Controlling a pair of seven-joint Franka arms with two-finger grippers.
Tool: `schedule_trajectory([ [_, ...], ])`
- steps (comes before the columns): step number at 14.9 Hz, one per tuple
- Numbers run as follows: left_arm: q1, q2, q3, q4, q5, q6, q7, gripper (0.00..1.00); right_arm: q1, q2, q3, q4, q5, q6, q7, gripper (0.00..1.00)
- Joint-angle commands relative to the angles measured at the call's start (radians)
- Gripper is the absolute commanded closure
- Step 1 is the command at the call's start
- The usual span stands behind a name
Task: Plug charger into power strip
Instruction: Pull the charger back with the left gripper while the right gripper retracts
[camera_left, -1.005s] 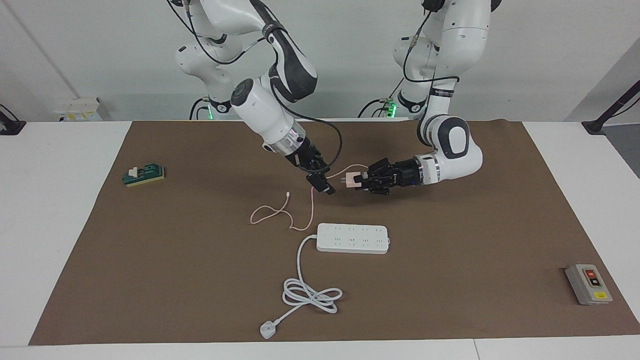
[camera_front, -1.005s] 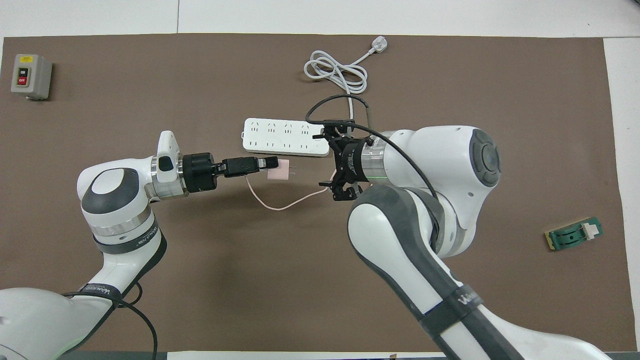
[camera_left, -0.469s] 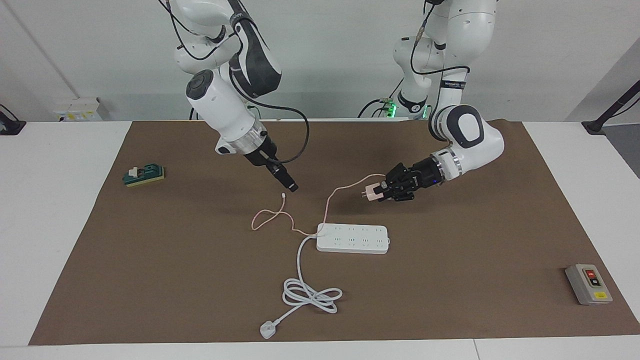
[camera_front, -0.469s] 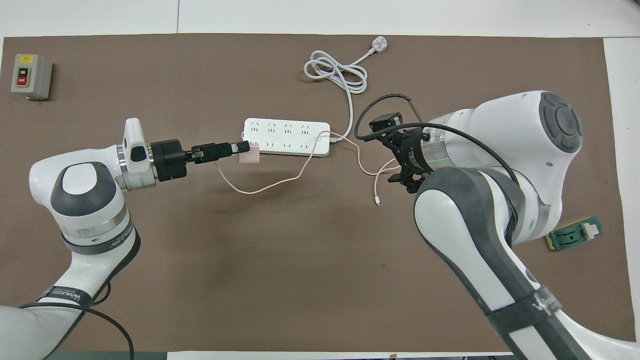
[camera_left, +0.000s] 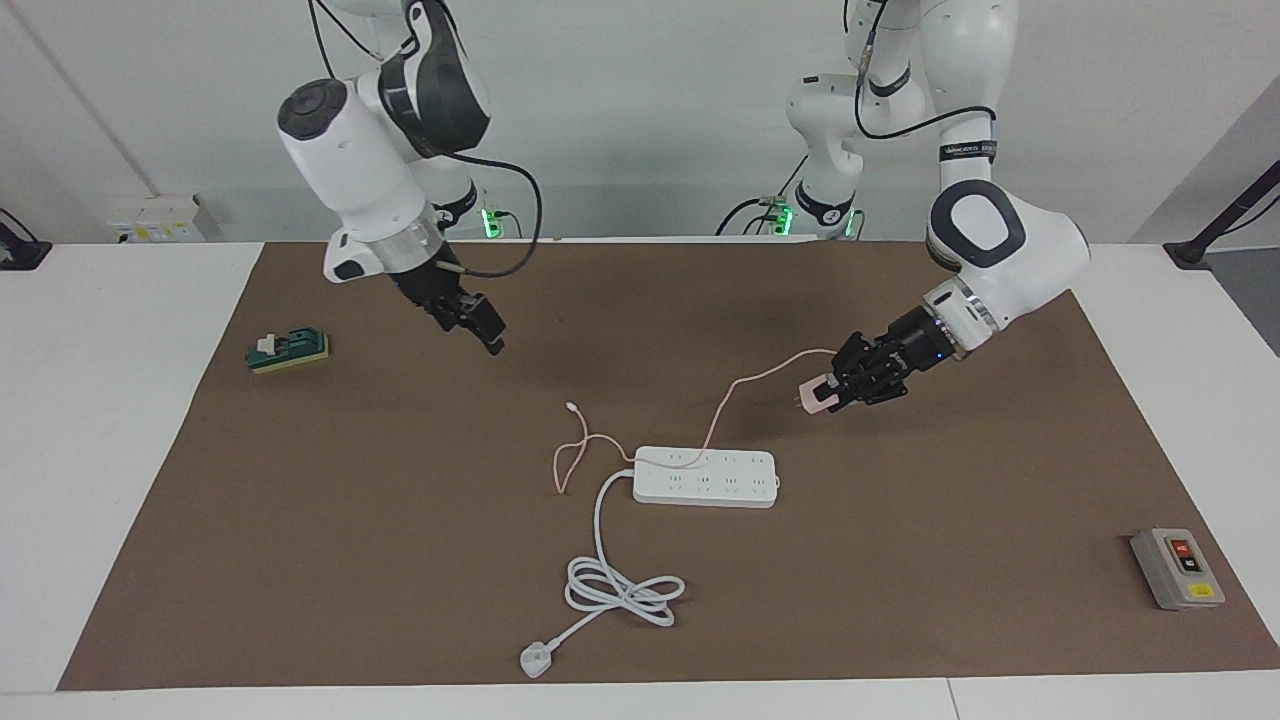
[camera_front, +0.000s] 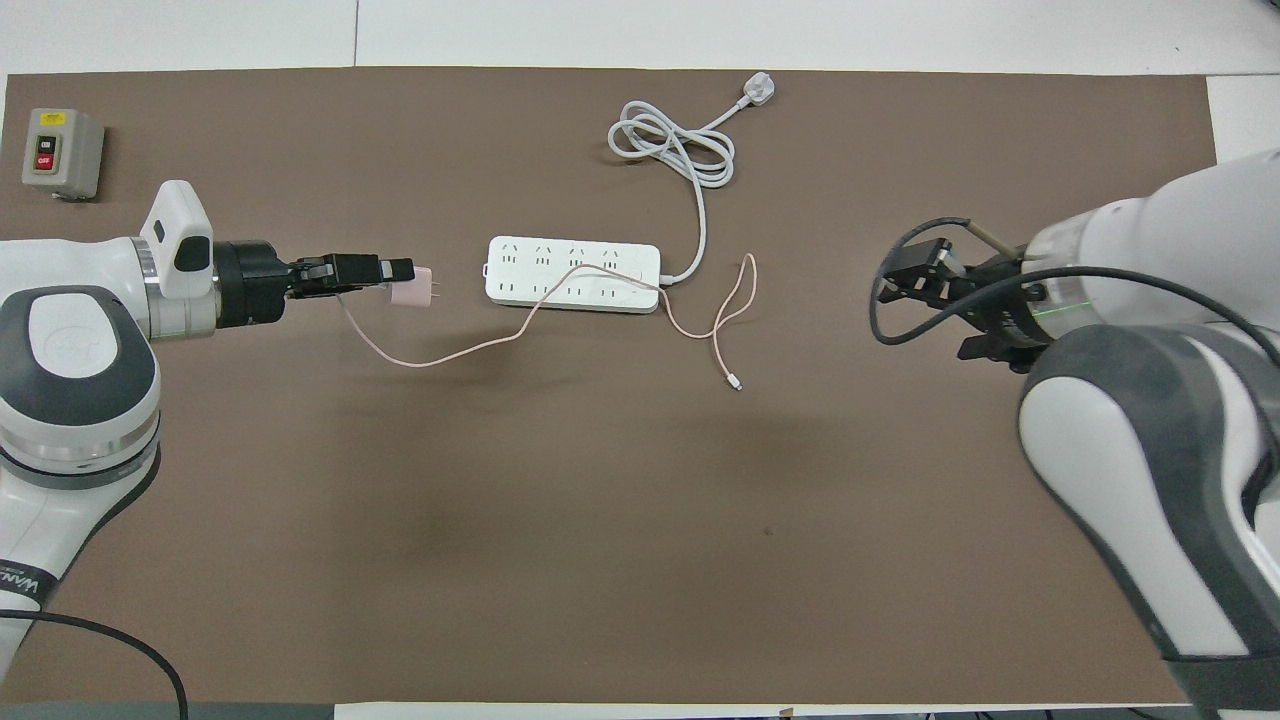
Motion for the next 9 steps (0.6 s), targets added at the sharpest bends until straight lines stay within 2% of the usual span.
schedule_trajectory([
  [1, -0.002, -0.003, 0.000, 0.030, 0.099, 0.022, -0.159, 1.00, -0.096, -0.018, 0.013, 0.007, -0.022, -0.061, -0.271, 0.00],
  [3, -0.002, 0.001, 0.011, 0.059, 0.194, 0.021, -0.178, 1.00, -0.115, -0.036, 0.011, 0.012, -0.080, -0.084, -0.360, 0.00],
  [5, -0.003, 0.009, 0.012, 0.075, 0.249, 0.025, -0.203, 1.00, -0.115, -0.055, 0.016, 0.012, -0.151, -0.107, -0.374, 0.00],
  [9, -0.003, 0.020, 0.012, 0.113, 0.314, 0.038, -0.313, 1.00, -0.136, -0.058, 0.010, 0.053, -0.162, -0.176, -0.423, 0.00],
])
